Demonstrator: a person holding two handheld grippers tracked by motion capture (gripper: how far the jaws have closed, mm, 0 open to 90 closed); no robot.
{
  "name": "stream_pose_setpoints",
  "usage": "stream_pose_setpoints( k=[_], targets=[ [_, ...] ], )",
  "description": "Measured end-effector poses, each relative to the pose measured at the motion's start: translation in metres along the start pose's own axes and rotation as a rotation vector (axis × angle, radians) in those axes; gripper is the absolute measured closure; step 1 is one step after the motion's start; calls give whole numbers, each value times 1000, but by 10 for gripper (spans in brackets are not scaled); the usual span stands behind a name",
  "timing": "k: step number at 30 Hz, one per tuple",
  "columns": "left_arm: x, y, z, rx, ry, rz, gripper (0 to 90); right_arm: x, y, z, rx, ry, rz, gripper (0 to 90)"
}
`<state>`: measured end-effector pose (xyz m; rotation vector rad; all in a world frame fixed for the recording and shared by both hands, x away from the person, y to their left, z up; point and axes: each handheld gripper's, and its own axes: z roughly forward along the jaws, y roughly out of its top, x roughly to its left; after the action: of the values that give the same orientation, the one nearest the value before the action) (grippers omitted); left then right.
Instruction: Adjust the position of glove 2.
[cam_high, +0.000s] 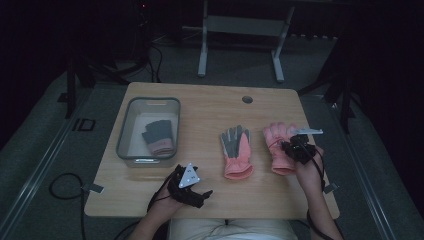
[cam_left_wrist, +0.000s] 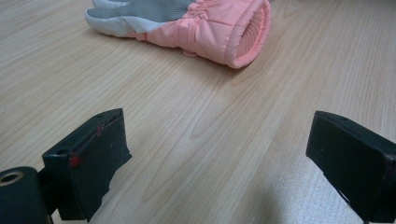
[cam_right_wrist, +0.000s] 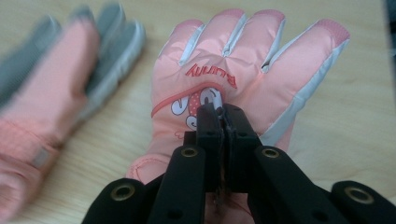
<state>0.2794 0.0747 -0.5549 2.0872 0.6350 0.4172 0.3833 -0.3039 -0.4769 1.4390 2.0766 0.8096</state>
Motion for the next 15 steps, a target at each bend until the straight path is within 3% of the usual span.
stream_pose_setpoints(
  k=[7,9,15],
  targets=[
    [0,0,0,1,0,3,51,10,27,-34,-81,-11,9,866],
    [0,0,0,0,1,4,50,10,27,-34,-81,-11,9,866],
    [1,0,-1,-6,6,-7,50,28,49,-60,-145,11,-13,865]
  ],
)
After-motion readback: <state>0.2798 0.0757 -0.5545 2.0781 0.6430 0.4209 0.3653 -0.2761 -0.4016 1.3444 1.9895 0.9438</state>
